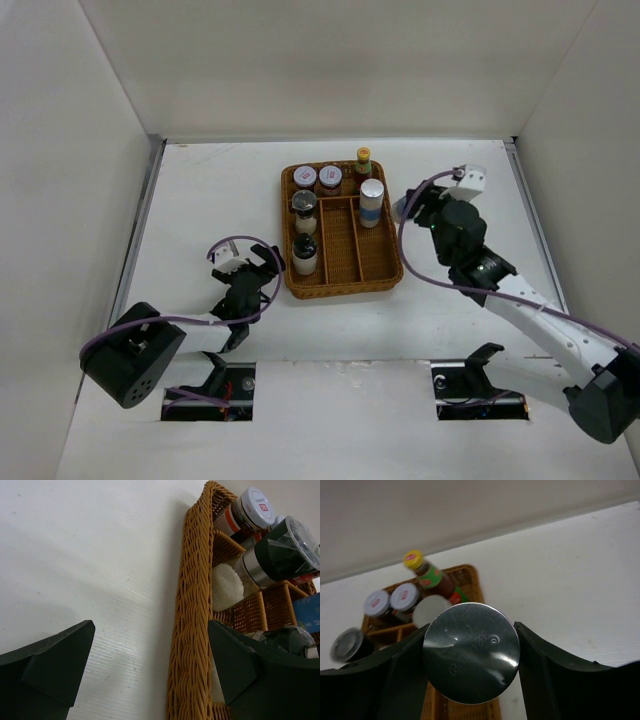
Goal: Organize the condiment bottles
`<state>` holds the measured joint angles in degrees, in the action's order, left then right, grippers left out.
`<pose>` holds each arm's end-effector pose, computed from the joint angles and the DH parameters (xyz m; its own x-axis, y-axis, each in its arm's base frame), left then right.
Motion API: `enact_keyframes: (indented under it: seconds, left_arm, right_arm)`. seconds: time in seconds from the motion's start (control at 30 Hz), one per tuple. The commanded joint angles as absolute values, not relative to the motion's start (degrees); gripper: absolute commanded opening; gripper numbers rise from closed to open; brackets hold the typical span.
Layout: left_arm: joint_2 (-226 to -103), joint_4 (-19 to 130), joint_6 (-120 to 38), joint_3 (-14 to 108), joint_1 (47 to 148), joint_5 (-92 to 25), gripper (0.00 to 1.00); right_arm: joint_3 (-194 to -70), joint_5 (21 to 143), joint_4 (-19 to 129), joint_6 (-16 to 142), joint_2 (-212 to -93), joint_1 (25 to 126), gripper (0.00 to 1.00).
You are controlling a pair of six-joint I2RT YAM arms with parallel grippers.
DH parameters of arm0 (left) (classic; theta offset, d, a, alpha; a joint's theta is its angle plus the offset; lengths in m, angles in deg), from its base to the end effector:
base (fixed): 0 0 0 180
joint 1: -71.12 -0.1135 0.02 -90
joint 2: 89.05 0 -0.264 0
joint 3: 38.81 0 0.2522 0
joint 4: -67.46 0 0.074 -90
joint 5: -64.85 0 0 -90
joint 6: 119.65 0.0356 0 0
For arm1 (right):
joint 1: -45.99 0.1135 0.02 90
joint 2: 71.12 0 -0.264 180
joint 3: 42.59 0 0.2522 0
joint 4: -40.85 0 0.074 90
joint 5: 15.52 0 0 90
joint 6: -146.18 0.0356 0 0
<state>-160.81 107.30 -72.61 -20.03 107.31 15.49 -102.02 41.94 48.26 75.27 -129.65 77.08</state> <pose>0.1651 -0.0920 0.1399 -0.0908 -0.5743 -0.8136 -0.1717 0.8137 -0.5553 0.2134 0.1063 0.3308 -0.0844 0.2710 -0.9589 0.0529 0.9622 0.2673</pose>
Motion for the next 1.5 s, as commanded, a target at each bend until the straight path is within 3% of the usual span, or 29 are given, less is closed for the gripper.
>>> enact_keyframes:
  seconds: [0.0,0.57,0.63,0.77,0.87,1.03,1.27,1.47]
  left_arm:
    - [-159.8,109.9,-73.3,-18.4,107.6,15.0,1.0]
    - [-158.3,110.0,-72.9,-18.4,106.2,14.9,1.0]
    - [-158.8,110.0,-72.9,-18.4,105.9,14.8,1.0]
    - [-158.7,109.8,-72.7,-18.2,105.8,14.5,1.0]
    - [-158.6,109.3,-72.5,-18.1,105.4,14.5,1.0]
    - [-157.3,108.2,-72.0,-17.8,105.3,13.3,1.0]
    - [-150.1,99.1,-68.6,-15.0,105.0,11.8,1.0]
    - [-145.0,89.7,-69.6,-13.2,104.6,14.2,1.0]
  right_arm:
    - [-102.4,41.3,46.9,76.0,-130.3,84.0,0.51]
    - [-100.1,37.6,42.0,75.2,-147.9,93.6,0.55]
    - [-100.0,37.6,42.0,75.2,-149.1,93.8,0.6]
    - [-100.1,37.1,42.0,75.2,-148.6,94.8,0.87]
    - [-99.6,37.3,41.7,75.2,-144.6,94.8,0.98]
    - [-97.2,37.6,41.4,74.5,-134.6,94.1,1.0]
    - [-90.8,37.8,35.4,81.2,-123.4,78.0,1.0]
    - [-85.3,45.8,31.2,93.3,-129.4,63.6,1.0]
